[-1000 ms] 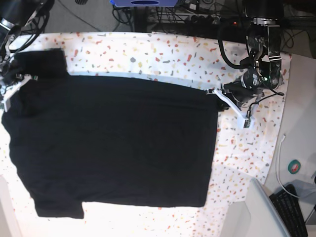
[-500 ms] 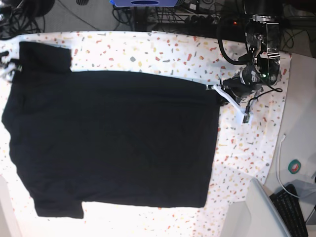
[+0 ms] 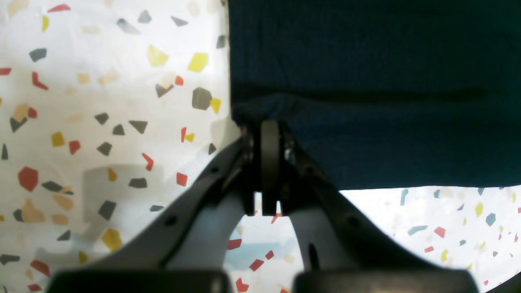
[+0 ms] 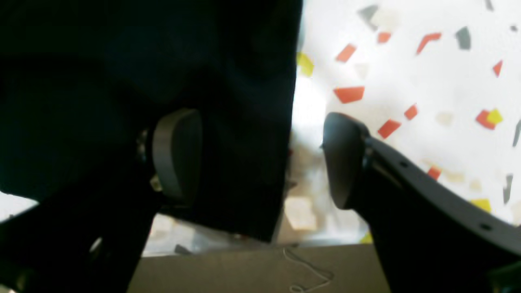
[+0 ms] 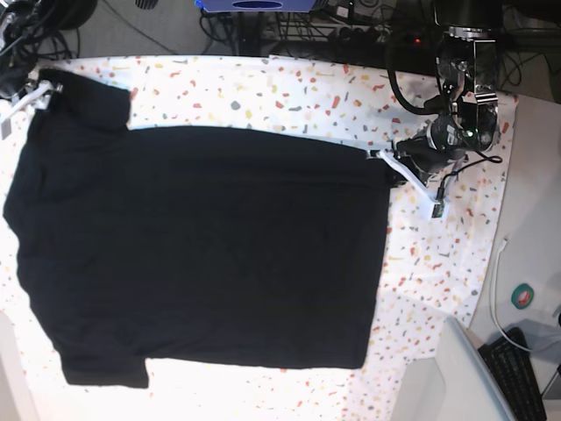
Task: Layout the t-shirt on the table in an organized manner, then fold the t-shirt properly
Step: 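Pull the shirt edge with the right gripper away from the left gripper, then release and regrasp the shirt edge with both grippers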
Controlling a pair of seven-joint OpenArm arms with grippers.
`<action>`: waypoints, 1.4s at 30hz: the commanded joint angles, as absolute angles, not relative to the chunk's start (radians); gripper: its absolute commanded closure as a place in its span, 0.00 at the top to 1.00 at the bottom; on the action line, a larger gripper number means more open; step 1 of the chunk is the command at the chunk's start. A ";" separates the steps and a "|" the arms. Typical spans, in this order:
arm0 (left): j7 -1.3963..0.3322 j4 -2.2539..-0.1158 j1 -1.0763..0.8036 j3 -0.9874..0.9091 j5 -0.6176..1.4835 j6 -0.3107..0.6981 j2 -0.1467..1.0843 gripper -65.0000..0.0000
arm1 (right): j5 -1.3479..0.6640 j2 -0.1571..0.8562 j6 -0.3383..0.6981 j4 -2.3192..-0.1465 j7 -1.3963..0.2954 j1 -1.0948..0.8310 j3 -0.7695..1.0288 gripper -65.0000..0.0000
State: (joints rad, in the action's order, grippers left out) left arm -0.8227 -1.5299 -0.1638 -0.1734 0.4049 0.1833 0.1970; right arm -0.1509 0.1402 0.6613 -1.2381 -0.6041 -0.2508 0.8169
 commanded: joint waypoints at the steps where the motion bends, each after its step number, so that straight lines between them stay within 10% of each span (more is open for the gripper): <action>1: -0.806 -1.550 -0.153 -0.177 0.412 0.185 0.206 0.00 | -0.145 0.145 0.664 -1.228 -0.615 -0.248 0.817 0.58; 6: -0.806 -1.550 -0.162 -0.177 0.412 0.185 0.206 0.00 | -0.147 0.143 0.698 -1.251 -0.619 -0.269 0.820 0.00; 24: -0.816 -1.771 -0.298 -0.298 0.412 0.180 0.208 0.00 | -0.147 0.051 0.698 -1.699 -0.740 -0.452 0.819 0.00; 42: -0.819 -1.656 -0.124 -0.294 0.412 0.179 0.206 0.00 | -0.133 0.176 0.698 -1.633 -0.944 -0.073 0.653 0.00</action>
State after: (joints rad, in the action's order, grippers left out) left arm -0.8368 -1.6382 -0.1307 -0.2901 0.4091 0.1825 0.1963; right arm -0.1268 0.1581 0.6971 -1.6165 -0.9562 -0.0807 0.6510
